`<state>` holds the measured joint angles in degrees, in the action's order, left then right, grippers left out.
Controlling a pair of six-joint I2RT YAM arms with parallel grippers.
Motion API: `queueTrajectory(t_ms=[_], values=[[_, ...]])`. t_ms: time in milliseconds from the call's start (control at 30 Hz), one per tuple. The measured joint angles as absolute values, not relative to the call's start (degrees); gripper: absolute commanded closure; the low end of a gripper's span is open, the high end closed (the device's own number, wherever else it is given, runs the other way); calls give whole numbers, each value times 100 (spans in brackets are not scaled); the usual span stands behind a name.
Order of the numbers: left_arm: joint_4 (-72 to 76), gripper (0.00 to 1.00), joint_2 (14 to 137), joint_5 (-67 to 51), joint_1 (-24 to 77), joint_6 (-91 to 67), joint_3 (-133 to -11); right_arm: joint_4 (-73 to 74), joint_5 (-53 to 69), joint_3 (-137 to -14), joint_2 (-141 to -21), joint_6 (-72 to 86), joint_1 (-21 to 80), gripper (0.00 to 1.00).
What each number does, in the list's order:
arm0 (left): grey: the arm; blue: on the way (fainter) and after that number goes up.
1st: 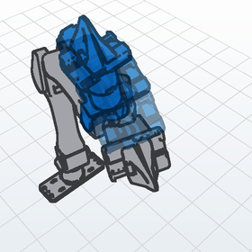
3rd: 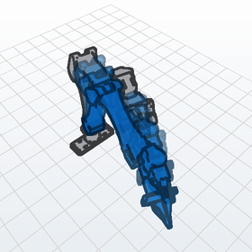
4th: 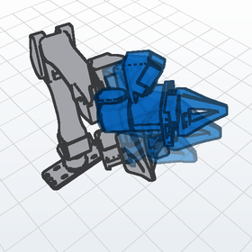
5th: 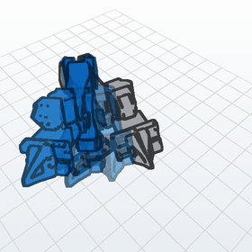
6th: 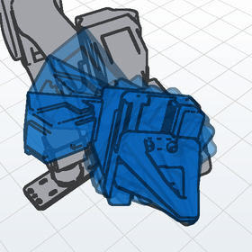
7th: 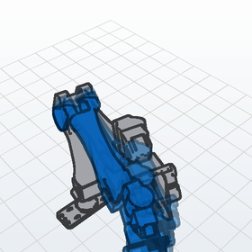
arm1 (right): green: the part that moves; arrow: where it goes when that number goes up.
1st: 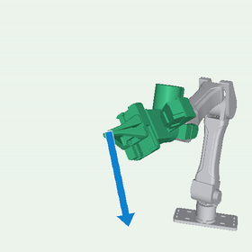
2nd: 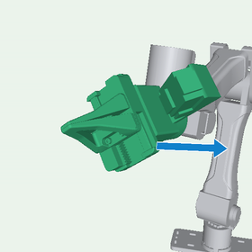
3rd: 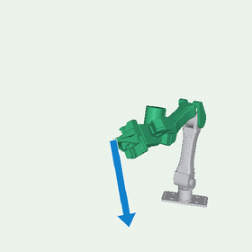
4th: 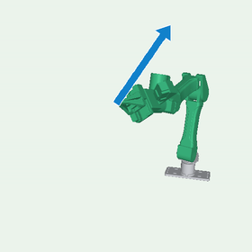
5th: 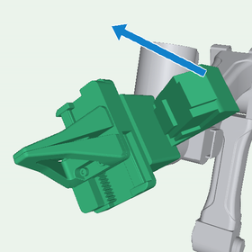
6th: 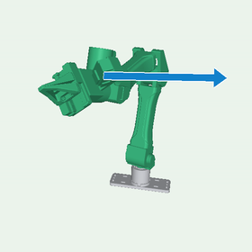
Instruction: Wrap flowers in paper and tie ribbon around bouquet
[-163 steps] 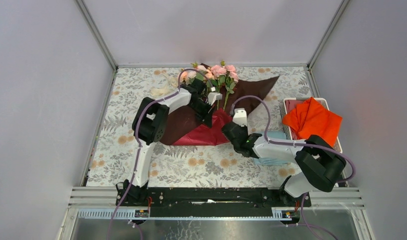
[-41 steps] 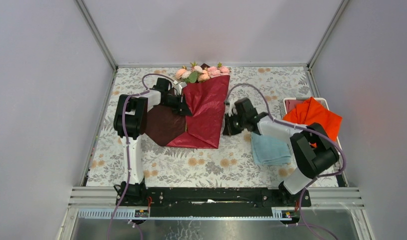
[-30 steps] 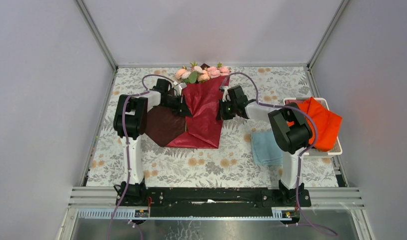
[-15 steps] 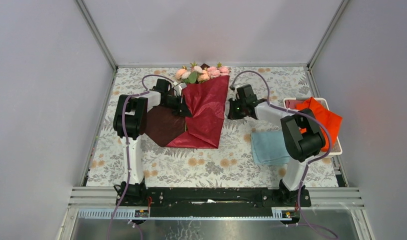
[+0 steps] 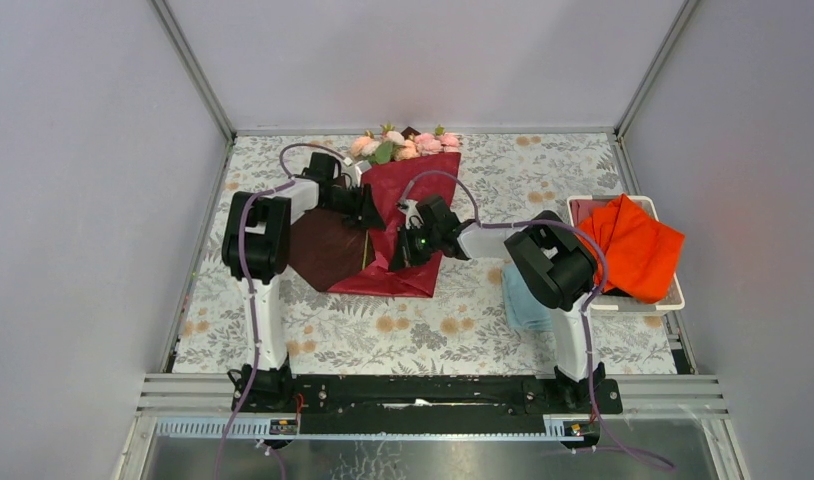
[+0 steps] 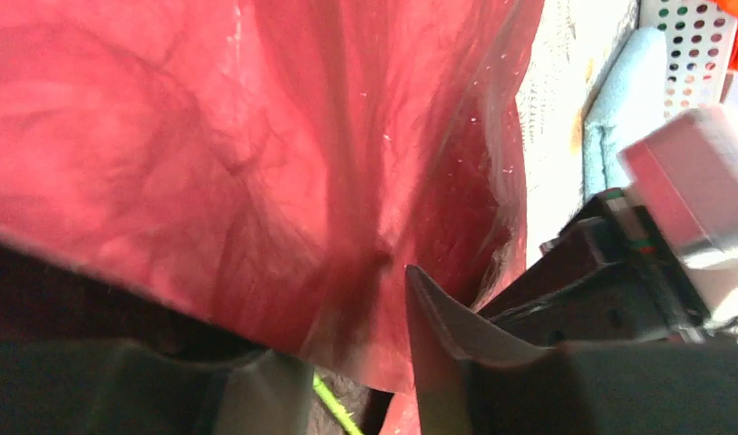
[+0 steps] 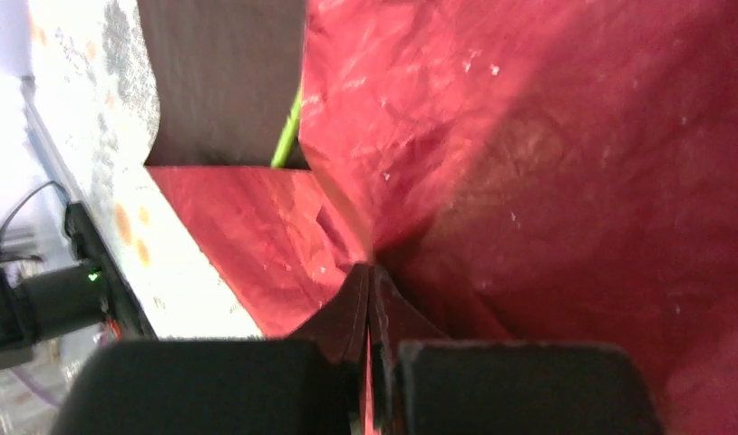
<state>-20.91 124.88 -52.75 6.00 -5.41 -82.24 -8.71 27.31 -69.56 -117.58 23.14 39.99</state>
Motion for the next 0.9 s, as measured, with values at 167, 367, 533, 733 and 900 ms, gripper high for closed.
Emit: queueTrajectory(t_ms=[167,367,533,733,900], values=[[-2460,31,11917,-4886,545,-314,-8217,-1129,2952,-6862,-11955,2661,3927,100],[-2724,9,10460,-4230,-279,75,-7603,-1350,2941,-6729,-11924,2757,3924,100],[-2746,1,10090,-3247,-1573,388,-7024,-1529,2926,-6604,-11885,2770,3927,100],[-2886,3,10339,-2484,-2095,676,-6403,-1579,2915,-6569,-11869,2735,3927,100],[-2880,9,10479,-2718,-2078,722,-6532,-1608,2904,-6536,-11850,2687,3927,100]])
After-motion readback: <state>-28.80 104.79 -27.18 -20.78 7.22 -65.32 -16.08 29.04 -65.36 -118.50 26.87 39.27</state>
